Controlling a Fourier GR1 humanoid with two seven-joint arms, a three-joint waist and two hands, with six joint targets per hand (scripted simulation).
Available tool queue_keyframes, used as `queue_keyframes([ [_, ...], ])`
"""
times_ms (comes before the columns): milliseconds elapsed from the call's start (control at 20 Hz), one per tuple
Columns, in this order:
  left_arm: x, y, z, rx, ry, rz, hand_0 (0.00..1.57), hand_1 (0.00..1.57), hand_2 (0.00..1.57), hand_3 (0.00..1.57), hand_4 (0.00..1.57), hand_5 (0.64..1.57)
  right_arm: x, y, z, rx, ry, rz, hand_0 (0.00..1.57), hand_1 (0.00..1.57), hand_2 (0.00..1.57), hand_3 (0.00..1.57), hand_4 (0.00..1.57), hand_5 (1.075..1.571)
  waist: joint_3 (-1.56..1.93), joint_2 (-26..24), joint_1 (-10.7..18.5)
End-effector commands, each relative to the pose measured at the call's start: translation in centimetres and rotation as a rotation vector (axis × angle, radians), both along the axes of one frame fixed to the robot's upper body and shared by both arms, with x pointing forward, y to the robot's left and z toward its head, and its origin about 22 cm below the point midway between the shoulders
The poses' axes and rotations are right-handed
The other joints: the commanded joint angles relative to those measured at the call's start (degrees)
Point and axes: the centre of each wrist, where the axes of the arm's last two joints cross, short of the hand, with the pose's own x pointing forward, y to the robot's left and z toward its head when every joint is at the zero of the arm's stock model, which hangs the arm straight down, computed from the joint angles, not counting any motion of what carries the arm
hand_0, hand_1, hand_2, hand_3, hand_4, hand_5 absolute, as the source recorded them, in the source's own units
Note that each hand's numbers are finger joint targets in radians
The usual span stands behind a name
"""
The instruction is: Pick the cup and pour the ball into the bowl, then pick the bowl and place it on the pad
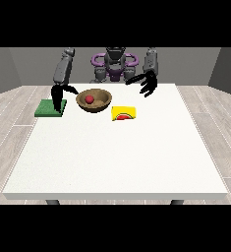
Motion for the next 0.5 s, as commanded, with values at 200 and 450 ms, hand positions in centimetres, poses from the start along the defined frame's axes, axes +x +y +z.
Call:
queue_keyframes([
  [200, -0.8, 0.8, -3.0, -0.109, 0.14, -0.017, 0.0, 0.0, 0.0, 0.0, 0.0, 1.526, -2.3, 2.7, -4.0, -0.025, 0.142, 0.064, 0.0, 0.0, 0.0, 0.0, 0.0, 1.543, 0.16, -6.8, -3.0],
  [450, 0.0, 3.0, -2.4, -0.083, 0.108, -0.02, 0.0, 0.0, 0.0, 0.0, 0.0, 1.546, -2.2, 3.6, -4.7, 0.009, 0.142, 0.052, 0.0, 0.0, 0.0, 0.0, 0.19, 1.549, 0.17, -4.8, -2.3],
])
